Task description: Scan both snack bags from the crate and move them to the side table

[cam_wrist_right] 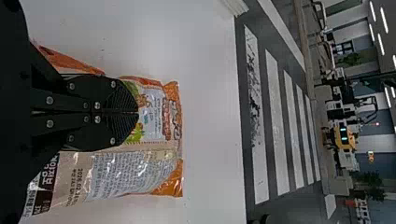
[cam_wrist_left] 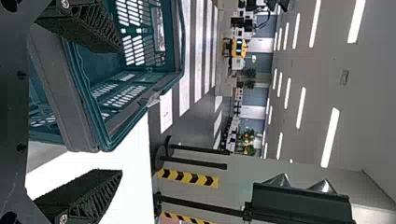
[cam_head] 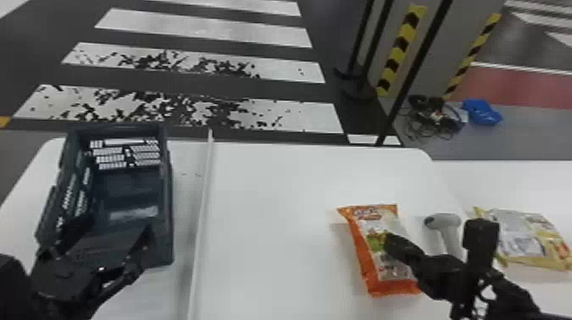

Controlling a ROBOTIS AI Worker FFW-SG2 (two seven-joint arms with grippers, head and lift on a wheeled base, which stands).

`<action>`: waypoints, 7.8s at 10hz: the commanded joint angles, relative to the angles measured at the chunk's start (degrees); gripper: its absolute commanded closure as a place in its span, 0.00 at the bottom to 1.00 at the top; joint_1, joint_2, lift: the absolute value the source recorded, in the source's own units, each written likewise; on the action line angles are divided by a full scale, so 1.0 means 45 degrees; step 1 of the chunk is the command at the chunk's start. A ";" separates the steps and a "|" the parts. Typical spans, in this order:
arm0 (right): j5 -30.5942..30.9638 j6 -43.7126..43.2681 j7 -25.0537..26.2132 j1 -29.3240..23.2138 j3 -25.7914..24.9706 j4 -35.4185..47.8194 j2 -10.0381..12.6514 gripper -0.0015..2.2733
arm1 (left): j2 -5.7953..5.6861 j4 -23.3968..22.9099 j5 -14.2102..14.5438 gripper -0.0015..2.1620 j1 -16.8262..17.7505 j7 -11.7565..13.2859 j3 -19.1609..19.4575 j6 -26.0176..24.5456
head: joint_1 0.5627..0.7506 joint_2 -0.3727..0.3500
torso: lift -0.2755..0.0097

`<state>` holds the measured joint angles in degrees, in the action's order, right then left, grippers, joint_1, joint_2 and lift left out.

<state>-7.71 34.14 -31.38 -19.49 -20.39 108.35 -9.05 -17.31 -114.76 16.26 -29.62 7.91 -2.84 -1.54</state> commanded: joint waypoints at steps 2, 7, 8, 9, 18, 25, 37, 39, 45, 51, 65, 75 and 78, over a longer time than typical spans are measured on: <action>0.0072 -0.0251 0.0000 0.0151 0.0098 -0.0601 -0.0060 0.98 | 0.0000 0.0052 0.0000 0.03 0.0000 0.0001 0.0005 0.0000 | 0.70 0.26 | 0.62; -0.0397 -0.0564 0.0020 -0.0201 -0.0293 0.0513 0.0077 0.98 | 0.0000 0.0072 0.0000 0.03 0.0019 -0.0019 0.0005 0.0000 | 0.70 0.25 | 0.62; -0.0416 -0.0564 0.0020 -0.0318 -0.0469 0.0767 0.0155 0.98 | 0.0000 0.0072 0.0000 0.03 0.0019 0.0001 0.0005 0.0000 | 0.70 0.26 | 0.62; -0.0494 -0.0603 0.0020 -0.0337 -0.0684 0.0786 0.0175 0.96 | 0.0000 0.0072 0.0000 0.03 0.0019 0.0001 0.0005 0.0000 | 0.70 0.25 | 0.62; -0.0787 -0.1033 0.0938 0.0249 -0.2520 -0.1089 -0.0782 0.04 | -0.0117 -0.0221 0.0059 0.03 -0.0137 -0.0019 0.0201 0.0039 | 0.70 0.07 | 0.62; -0.0221 -0.0994 0.0684 0.2338 -0.1719 -0.5171 -0.2735 0.04 | -0.0098 0.0091 0.0059 0.03 -0.0137 -0.0097 0.0240 -0.0039 | 0.70 0.03 | 0.62; 0.0170 0.0256 0.0176 0.2553 -0.1699 -0.4995 -0.2892 0.98 | -0.0449 0.0091 0.0098 0.03 -0.0118 -0.0214 0.0220 -0.0430 | 0.70 0.03 | 0.62; 0.0111 0.1506 0.0410 0.1577 -0.2207 -0.2397 -0.2228 0.98 | -0.0469 0.0052 0.0078 0.03 -0.0079 -0.0214 0.0220 -0.0430 | 0.70 0.03 | 0.62; 0.0248 0.4905 0.0625 -0.1529 -0.2207 0.3989 -0.0411 0.98 | -0.0527 -0.0124 0.0137 0.03 -0.0118 -0.0273 0.0181 -0.0391 | 0.70 0.07 | 0.62; 0.0443 0.5530 0.0586 -0.2818 -0.1172 0.6001 0.0311 0.98 | -0.0430 -0.0592 0.0059 0.04 -0.0391 -0.1054 0.0201 -0.0313 | 0.70 0.20 | 0.62; 0.1224 0.6272 0.0645 -0.2623 -0.0527 0.6724 0.0331 0.98 | -0.0371 -0.0651 0.0059 0.04 -0.0450 -0.1269 0.0161 -0.0157 | 0.70 0.29 | 0.62; 0.0717 0.0686 0.1055 0.1655 -0.1680 -0.1870 -0.2169 0.98 | -0.0254 -0.0944 -0.0215 0.04 -0.0840 -0.1347 0.0240 -0.0196 | 0.70 0.04 | 0.62; 0.0541 -0.0916 0.1055 0.2495 -0.1523 -0.3921 -0.2423 0.98 | -0.0273 -0.0944 -0.0215 0.04 -0.0899 -0.1347 0.0298 -0.0196 | 0.70 0.03 | 0.62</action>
<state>-5.24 31.67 -26.63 -8.81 -27.34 92.20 -19.87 -18.48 -119.01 15.28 -33.63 1.84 -1.51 -2.42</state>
